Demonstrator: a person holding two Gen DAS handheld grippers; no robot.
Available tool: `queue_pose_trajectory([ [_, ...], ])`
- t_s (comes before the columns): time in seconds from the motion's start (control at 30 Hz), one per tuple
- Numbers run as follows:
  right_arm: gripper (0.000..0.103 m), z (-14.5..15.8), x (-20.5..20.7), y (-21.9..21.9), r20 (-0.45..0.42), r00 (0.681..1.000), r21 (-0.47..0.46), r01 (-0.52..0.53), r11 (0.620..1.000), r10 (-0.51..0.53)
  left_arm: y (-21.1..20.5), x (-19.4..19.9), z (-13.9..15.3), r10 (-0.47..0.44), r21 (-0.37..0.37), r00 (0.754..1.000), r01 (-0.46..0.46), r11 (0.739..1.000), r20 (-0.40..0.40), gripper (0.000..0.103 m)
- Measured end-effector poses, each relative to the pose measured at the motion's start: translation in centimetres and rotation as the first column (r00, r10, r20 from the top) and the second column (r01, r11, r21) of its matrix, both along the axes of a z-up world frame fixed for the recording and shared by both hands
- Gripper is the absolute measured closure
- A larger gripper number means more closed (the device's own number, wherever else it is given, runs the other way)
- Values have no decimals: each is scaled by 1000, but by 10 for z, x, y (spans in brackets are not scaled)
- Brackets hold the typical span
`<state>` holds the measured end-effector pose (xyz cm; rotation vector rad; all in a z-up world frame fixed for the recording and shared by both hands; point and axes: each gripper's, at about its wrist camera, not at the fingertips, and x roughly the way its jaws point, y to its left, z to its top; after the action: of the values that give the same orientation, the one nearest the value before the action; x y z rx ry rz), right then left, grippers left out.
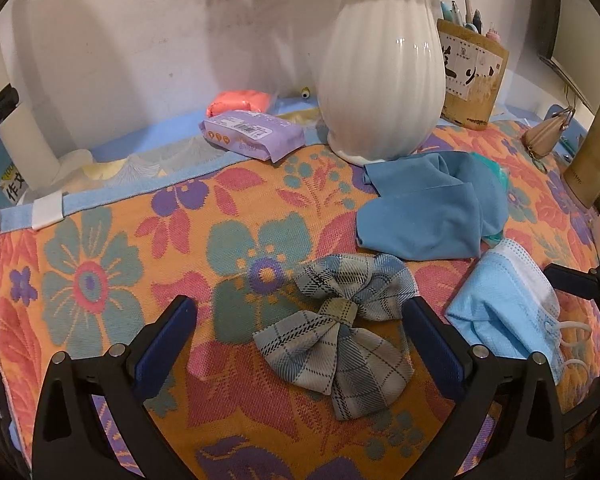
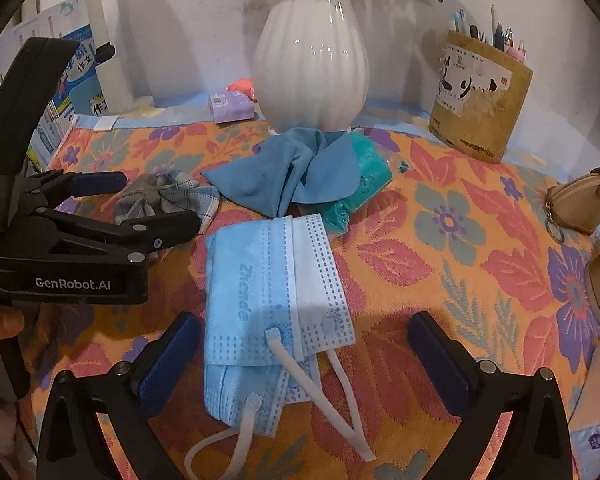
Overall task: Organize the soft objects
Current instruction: 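Grasp the plaid bow with the left gripper while the right grasps the blue face masks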
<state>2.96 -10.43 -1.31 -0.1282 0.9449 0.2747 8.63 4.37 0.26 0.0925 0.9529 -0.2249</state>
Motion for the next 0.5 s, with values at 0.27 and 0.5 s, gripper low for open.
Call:
queue_pose_trajectory([
  [0.27, 29, 6, -1, -2, 36, 999, 34, 5, 999, -7, 1, -1, 0, 4, -9, 1000, -4, 1000, 4, 2],
  [0.5, 79, 11, -5, -7, 57, 998, 114, -18, 993, 12, 2, -12, 11, -18, -59, 998, 21, 998, 65, 82],
])
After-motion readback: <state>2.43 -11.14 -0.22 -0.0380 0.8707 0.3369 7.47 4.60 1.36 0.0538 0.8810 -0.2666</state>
